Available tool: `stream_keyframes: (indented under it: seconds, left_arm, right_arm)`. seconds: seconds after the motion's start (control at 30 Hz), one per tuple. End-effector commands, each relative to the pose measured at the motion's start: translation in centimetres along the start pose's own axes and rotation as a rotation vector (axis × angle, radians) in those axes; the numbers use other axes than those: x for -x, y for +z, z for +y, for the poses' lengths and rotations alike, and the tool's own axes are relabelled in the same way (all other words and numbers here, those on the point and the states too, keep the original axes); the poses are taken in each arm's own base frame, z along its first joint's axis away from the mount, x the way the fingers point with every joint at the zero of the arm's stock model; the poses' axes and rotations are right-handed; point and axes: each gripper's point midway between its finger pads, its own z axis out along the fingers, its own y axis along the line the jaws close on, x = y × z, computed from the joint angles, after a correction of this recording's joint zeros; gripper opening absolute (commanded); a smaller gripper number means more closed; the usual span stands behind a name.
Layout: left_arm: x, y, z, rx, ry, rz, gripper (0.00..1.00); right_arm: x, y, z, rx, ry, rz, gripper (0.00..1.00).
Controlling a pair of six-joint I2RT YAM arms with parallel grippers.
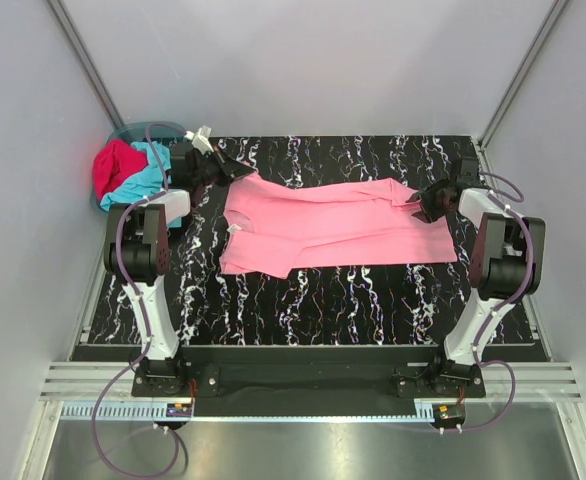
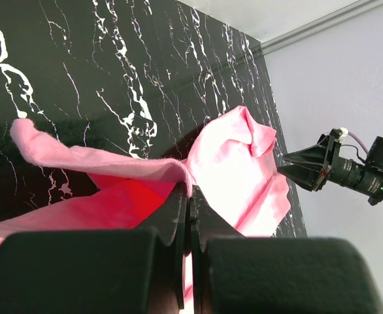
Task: Fold and stack the t-shirts
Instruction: Fold the tshirt
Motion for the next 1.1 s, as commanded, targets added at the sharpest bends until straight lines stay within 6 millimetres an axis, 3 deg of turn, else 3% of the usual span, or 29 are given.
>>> stream_keyframes:
  seconds: [0.0,0.23,0.5,0.87,1.07]
  left_arm:
    - [1.7,-1.0,-3.7,-0.073,0.102,-0.035,0.00]
    - [1.7,-0.9,-3.3,-0.063,0.102,-0.031,0.00]
    - [1.3,-0.9,-3.0,-0.059,0.106,-0.018,0.00]
    - [1.9,-0.9,-2.4,-0.045,0.119,-0.015,0.00]
    - [2.0,-0.9,-1.9,-0.043,0.112,-0.012,0.00]
  right_arm:
    - [0.0,0.5,0.6,0.002,-0.009,-0.020,0.49]
    - [-0.4,1.6,0.9,-0.002,-0.018,-0.010,0.49]
    - [0.6,3.5,1.1,-0.002,-0.022,-0.043,0.49]
    - [2.5,4.9,4.3,0.055,-0.023,-0.075,0.48]
    - [2.4,5.6,4.2,0.047,-0.025,-0.070,0.48]
